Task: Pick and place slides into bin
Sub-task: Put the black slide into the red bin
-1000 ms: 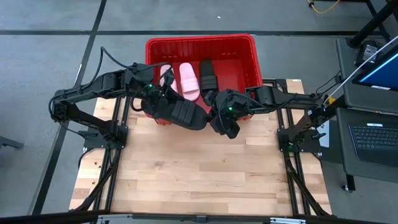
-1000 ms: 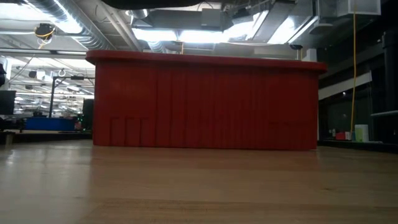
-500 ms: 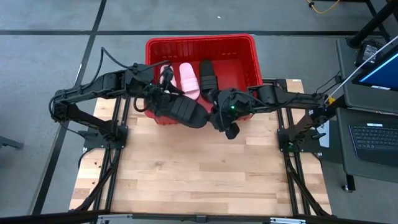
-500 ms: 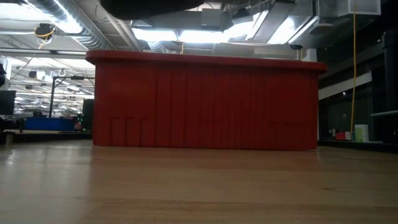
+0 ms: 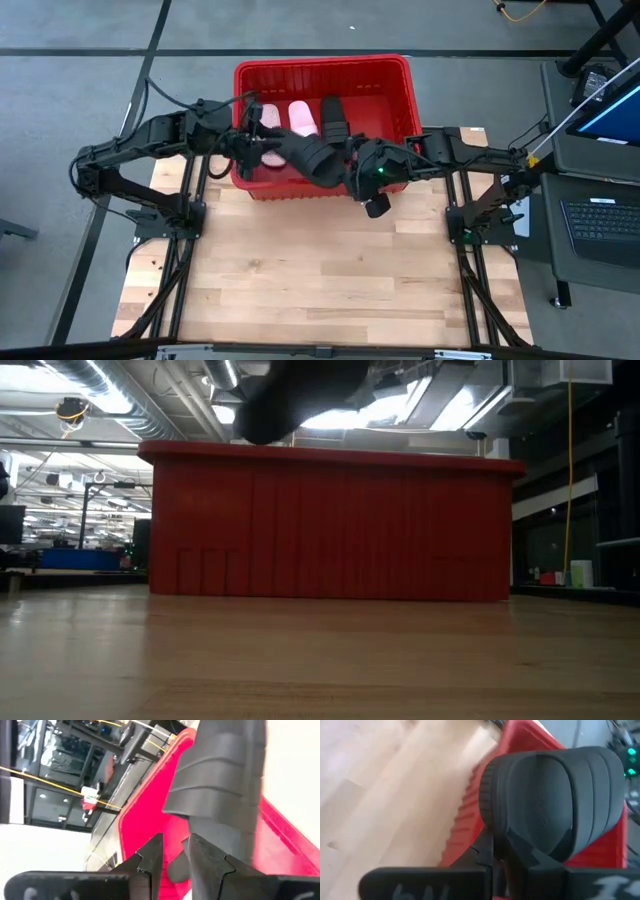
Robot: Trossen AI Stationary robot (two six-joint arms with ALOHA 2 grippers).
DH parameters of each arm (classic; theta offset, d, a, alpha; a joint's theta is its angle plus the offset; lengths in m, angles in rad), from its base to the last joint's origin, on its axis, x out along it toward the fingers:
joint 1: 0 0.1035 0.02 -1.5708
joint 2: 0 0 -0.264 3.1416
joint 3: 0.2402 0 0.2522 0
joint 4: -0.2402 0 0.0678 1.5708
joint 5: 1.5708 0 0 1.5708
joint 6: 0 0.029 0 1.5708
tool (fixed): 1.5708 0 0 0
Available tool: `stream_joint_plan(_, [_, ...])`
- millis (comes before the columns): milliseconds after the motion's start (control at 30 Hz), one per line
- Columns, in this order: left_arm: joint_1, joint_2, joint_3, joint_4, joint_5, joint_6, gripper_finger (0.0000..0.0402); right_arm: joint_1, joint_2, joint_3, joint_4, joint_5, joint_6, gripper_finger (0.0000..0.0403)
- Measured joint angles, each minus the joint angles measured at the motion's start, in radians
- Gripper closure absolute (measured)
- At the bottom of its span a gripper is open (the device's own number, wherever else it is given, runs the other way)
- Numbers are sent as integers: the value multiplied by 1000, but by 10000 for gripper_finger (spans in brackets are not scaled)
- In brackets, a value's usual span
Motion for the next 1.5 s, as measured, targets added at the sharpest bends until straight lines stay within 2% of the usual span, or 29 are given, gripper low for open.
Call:
stream_joint_plan(100, [0,-23,0,2,-7,-22,318,-7,0,0,-12,62,25,379])
stream_joint_plan(267, [17,-58,0,5,10,-131,332,-46,0,0,-29,95,74,381])
stream_joint_plan(567, [102,-75,0,-9,213,-211,395,-189,0,0,-115,98,182,381])
stream_joint_plan(867, [188,-60,-1,-37,245,-249,400,-329,0,0,-200,151,281,381])
stream_joint_plan(1067, [249,-60,-4,-38,342,-253,400,-388,35,2,-254,150,280,381])
stream_joint_plan(1233, [292,-83,-83,26,371,-264,401,-418,83,2,-270,146,232,381])
stream_joint_plan(1500, [323,-173,-283,198,370,-288,401,-474,130,-26,-265,147,195,381])
